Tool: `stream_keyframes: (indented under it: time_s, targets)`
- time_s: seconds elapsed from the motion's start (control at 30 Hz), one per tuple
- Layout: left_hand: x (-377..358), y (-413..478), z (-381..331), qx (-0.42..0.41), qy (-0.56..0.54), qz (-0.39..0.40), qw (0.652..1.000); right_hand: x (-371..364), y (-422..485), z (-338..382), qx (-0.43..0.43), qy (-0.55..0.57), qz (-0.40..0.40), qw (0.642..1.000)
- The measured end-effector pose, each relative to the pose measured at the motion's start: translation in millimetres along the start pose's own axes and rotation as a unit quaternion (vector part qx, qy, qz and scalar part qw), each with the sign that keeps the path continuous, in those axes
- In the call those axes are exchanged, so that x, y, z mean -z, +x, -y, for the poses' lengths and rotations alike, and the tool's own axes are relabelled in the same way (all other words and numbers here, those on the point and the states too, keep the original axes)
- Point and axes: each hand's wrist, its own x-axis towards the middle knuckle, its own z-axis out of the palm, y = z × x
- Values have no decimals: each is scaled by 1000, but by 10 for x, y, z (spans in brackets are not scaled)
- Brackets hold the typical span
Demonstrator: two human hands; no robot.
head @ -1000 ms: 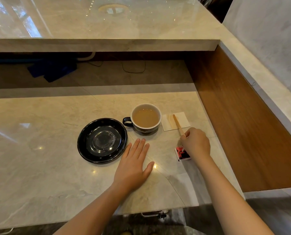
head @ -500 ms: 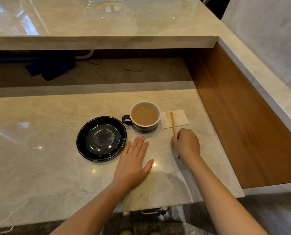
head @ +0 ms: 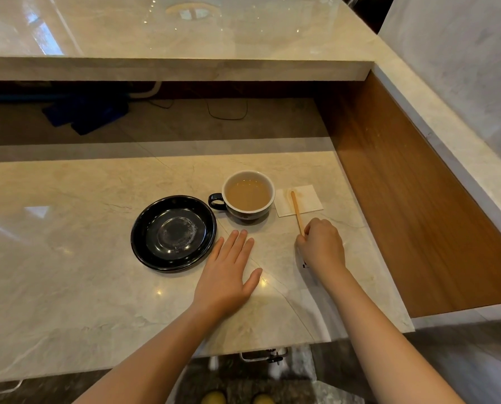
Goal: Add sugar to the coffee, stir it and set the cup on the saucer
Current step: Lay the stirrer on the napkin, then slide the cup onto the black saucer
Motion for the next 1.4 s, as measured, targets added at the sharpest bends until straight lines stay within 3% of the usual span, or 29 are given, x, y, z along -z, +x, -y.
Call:
stream_keyframes:
  time_s: [0.1,0.2,0.33,0.5,0.63,0.73,0.9,1.1,1.27,1.4]
  targets:
    - [-11,4,10,-6,12,1,1000,-4,-61,30,18,-7,-39,999]
    - [-18,5,7,-12,26,-4,1000,-107,-216,108,95,-24,-80,992]
    - [-14,6,3,-17,39,-1,999,-340,-452,185,182,-33,-40,982]
    - [21,37,-7,-16,26,36,999,-503,-557,156,171,16,24,985]
    - [249,77,-4,11,-74,69,995,-608,-606,130,169,3,26,985]
    - [520,84,52,43,-144,0,989,-672,-628,113,168,-7,21,985]
    - [920,322,240,92,-164,-102,977,-727,-648,90,170,-14,13,985]
    - [1017,743,452,134,-141,13,981,-746,-645,78,173,-21,0,985]
    - [1029,937,576,125,-175,13,976,-759,-632,74,172,-25,-11,985]
    - [1053,1041,662,124,-195,85,969,-770,-626,68,171,-38,-14,984]
